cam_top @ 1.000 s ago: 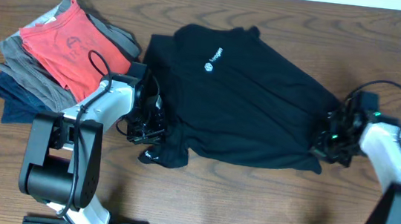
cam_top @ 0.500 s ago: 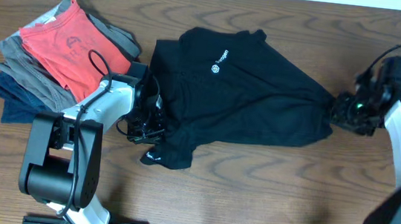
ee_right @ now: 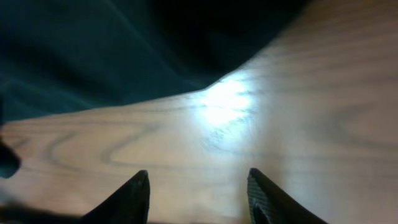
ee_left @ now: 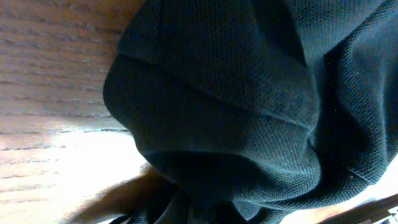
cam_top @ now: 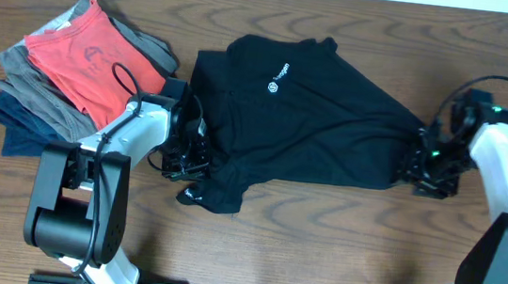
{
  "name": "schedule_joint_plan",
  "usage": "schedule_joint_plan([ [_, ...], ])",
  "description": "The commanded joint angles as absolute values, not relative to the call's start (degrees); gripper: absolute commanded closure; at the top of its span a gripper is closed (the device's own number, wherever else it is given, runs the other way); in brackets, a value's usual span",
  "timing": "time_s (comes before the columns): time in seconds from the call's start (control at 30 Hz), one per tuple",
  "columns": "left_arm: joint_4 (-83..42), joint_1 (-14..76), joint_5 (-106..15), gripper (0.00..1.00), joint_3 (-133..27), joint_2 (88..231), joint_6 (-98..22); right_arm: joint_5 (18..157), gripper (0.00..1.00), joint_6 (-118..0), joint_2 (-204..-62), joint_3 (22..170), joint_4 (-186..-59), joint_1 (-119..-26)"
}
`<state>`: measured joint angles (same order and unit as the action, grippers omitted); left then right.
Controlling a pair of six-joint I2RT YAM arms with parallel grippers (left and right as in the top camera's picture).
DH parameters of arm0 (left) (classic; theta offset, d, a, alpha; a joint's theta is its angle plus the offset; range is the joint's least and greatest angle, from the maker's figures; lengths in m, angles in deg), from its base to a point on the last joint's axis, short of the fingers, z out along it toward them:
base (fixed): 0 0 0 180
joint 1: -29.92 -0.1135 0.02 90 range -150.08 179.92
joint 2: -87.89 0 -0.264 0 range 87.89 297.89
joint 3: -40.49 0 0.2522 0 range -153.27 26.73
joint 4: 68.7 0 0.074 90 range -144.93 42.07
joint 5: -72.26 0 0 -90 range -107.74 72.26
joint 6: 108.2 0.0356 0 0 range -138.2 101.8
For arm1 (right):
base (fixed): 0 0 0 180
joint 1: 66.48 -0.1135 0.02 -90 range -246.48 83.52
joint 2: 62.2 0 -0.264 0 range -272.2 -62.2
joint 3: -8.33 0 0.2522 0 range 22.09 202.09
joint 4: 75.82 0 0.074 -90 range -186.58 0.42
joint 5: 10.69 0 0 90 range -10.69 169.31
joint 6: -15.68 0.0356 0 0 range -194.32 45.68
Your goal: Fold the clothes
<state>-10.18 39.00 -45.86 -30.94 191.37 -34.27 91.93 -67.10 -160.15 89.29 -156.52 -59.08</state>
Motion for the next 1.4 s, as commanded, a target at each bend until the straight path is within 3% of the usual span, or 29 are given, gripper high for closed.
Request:
schedule_joint_plan([
  [0.0,-10.03,39.00,-45.59,0.94,-31.57,190.37,-33.27,88.24,0.48,-64.39,-159.45,84.59,-151.60,-62.30],
  [0.37,-10.03,39.00,-45.59,0.94,-31.57,190.37,-33.29,86.95,0.38,-53.55,-159.47,72.00,-124.26,-63.87],
  [0.43,-10.03,39.00,-45.59,0.94,-31.57,190.37,-33.29,88.66,0.45,-53.55,-159.47,71.41,-121.15,-64.18],
  [0.53,-10.05,39.00,-45.59,0.94,-31.57,190.37,-33.29,92.46,0.83,-53.57,-159.43,71.61,-120.87,-64.57],
  [0.6,-10.01,39.00,-45.59,0.94,-31.57,190.37,-33.29,95.67,0.96,-54.07,-159.27,72.44,-126.07,-64.55],
  [0.83,-10.03,39.00,-45.59,0.94,-31.57,190.37,-33.29,98.80,0.99,-58.27,-159.17,87.65,-160.12,-62.30],
  [0.93,-10.05,39.00,-45.59,0.94,-31.57,190.37,-33.29,102.27,0.99,-65.09,-159.17,97.16,-164.34,-60.61],
  [0.97,-10.05,39.00,-45.59,0.94,-31.57,190.37,-33.29,101.40,0.95,-65.41,-159.17,99.39,-163.62,-60.20],
  [1.0,-10.03,39.00,-45.59,0.94,-31.57,190.37,-33.29,99.19,0.81,-65.09,-159.17,101.23,-161.59,-59.83],
  [1.03,-10.03,39.00,-45.59,0.94,-31.57,190.37,-33.29,97.31,0.60,-63.84,-159.17,102.21,-158.90,-59.52],
  [1.07,-10.03,39.00,-45.59,0.94,-31.57,190.37,-33.29,96.66,0.48,-63.01,-159.17,102.43,-156.52,-59.37],
  [1.17,-9.99,39.00,-45.59,0.94,-31.57,190.37,-33.29,96.63,0.39,-62.55,-159.43,102.03,-153.24,-59.56],
  [1.37,-10.03,39.00,-45.59,0.94,-31.57,190.37,-33.29,94.54,0.41,-62.57,-159.60,99.94,-157.78,-59.80],
])
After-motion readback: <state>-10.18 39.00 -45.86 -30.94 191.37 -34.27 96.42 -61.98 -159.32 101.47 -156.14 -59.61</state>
